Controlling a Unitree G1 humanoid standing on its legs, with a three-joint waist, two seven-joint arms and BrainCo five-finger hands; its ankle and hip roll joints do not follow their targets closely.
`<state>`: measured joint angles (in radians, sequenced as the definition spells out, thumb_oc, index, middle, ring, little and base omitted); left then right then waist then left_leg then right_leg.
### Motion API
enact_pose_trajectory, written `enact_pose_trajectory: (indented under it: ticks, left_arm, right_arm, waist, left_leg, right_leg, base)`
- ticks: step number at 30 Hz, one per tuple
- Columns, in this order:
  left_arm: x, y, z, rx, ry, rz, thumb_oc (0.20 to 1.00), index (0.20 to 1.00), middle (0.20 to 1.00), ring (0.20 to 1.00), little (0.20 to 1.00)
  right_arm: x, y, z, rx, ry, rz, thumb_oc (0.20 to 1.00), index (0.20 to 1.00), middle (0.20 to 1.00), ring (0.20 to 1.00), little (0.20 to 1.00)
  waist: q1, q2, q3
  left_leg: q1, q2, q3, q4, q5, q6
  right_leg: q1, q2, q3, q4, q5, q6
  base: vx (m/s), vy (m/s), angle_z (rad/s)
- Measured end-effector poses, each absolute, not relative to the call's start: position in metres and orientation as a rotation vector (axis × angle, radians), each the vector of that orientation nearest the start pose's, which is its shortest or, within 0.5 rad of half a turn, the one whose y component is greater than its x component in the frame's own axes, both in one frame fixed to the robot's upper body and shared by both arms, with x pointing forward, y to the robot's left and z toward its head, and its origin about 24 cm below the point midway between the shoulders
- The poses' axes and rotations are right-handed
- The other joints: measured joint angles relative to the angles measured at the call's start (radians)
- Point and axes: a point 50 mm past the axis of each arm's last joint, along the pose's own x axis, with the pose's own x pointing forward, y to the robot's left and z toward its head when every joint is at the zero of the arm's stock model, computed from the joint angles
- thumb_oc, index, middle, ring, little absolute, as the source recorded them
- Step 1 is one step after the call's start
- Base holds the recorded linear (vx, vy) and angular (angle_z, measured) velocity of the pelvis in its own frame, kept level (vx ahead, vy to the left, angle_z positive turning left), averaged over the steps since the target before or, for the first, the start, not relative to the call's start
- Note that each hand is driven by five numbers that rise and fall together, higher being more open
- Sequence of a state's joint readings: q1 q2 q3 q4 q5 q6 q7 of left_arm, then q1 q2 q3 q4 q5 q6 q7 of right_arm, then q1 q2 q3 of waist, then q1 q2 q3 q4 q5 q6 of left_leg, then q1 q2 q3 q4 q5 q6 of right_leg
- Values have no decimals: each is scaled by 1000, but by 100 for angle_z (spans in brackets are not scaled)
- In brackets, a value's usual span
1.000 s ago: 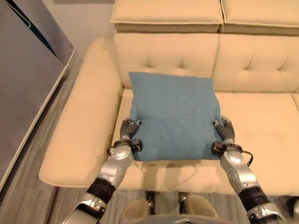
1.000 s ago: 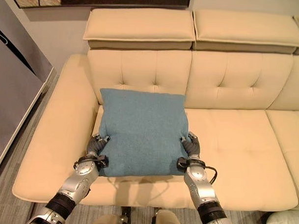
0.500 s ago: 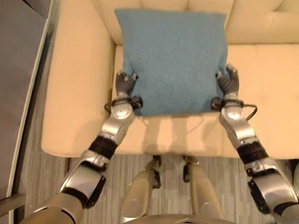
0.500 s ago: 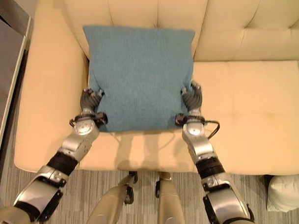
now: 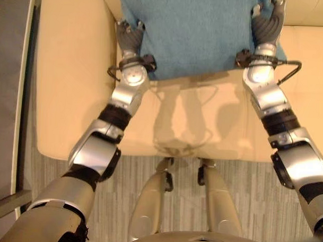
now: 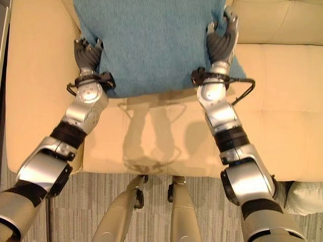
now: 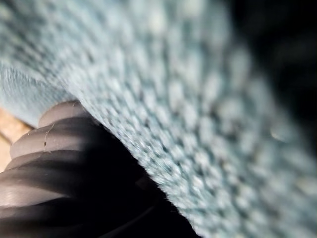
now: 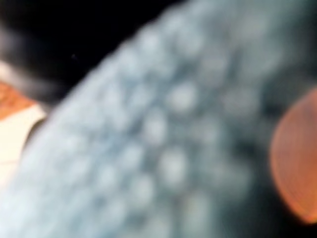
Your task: Pick up all the scattered cushions and arrange them neatly on the sofa.
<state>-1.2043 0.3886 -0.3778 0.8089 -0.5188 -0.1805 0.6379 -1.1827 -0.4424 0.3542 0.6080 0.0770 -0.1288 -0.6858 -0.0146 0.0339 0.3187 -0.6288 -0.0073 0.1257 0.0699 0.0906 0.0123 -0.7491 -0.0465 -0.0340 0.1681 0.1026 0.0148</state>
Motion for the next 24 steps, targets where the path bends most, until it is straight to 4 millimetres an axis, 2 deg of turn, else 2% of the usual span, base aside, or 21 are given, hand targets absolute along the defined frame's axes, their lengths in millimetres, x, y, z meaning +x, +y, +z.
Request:
enact_pose_trajectory:
  ticks: [2,4,5,9,15,16,17,22,23,24]
  left_arm:
    - [407,154,287,14,-509,382,200,200,200,200,200]
    - [409,159,297,54,-510,399,200,200,200,200,200]
    - [411,162,314,99,-521,406,200,200,200,200,200]
    - [408,172,346,116,-560,448,200,200,200,200,200]
    - [408,170,359,136,-557,440,200,200,200,200,200]
    - [408,170,358,134,-557,439,322,322,322,322,322]
    - [408,169,358,121,-551,433,1000,1000,1000,1000,1000]
    - [410,157,352,51,-527,401,1000,1000,1000,1000,1000]
    - [410,157,352,52,-527,401,1000,1000,1000,1000,1000]
    - [410,157,353,47,-533,394,1000,1000,1000,1000,1000]
  right_arm:
    - [381,-134,319,-347,-821,-408,200,200,200,200,200]
    - [384,-131,320,-364,-814,-417,200,200,200,200,200]
    - [388,-128,325,-394,-806,-425,200,200,200,200,200]
    - [390,-122,333,-432,-819,-419,200,200,200,200,200]
    - [403,-124,320,-509,-692,-421,200,200,200,200,200]
    - [403,-125,320,-511,-688,-421,200,200,200,200,200]
    - [404,-127,320,-508,-683,-426,200,200,200,200,200]
    - [403,-135,326,-523,-682,-446,219,219,219,219,219]
    - [403,-138,327,-517,-680,-456,410,410,410,410,410]
    - [403,-139,328,-515,-679,-453,944,944,944,944,944]
  waist:
    - [0,0,0]
    - [3,0,0]
    - [2,0,0]
    - [5,0,0]
    - [13,1,0]
    - [14,1,0]
    - [17,1,0]
    - [25,1,0]
    - [27,1,0]
    - [26,1,0]
  left_leg:
    - [-33,1,-5,2,7,-5]
    - [-51,0,-20,-3,12,-7]
    - [-81,-1,-25,-3,19,-8]
    - [-149,-7,-28,-1,33,-8]
    - [-206,-12,-32,-2,42,-8]
    - [-210,-12,-32,-2,42,-8]
    - [-222,-13,-31,-2,43,-9]
    - [-234,-18,-41,-9,56,-21]
    - [-231,-20,-45,-16,59,-20]
    - [-228,-25,-54,-30,69,-19]
  right_leg:
    - [-30,0,-5,1,5,-7]
    - [-47,0,-9,-3,7,-9]
    - [-77,1,-10,0,10,-13]
    - [-150,-5,-8,14,15,-14]
    - [-214,-10,-6,21,19,-14]
    - [-219,-11,-6,23,19,-14]
    - [-232,-11,-4,23,20,-14]
    - [-253,-18,-6,42,17,-11]
    - [-255,-18,-5,43,17,-11]
    - [-257,-22,-5,43,17,-11]
  base:
    - [45,7,6]
    - [8,20,9]
    - [6,14,9]
    - [4,0,2]
    - [14,20,0]
    - [48,10,-1]
    - [-30,6,-1]
    - [-5,9,2]
    - [26,1,5]
    - [29,-2,4]
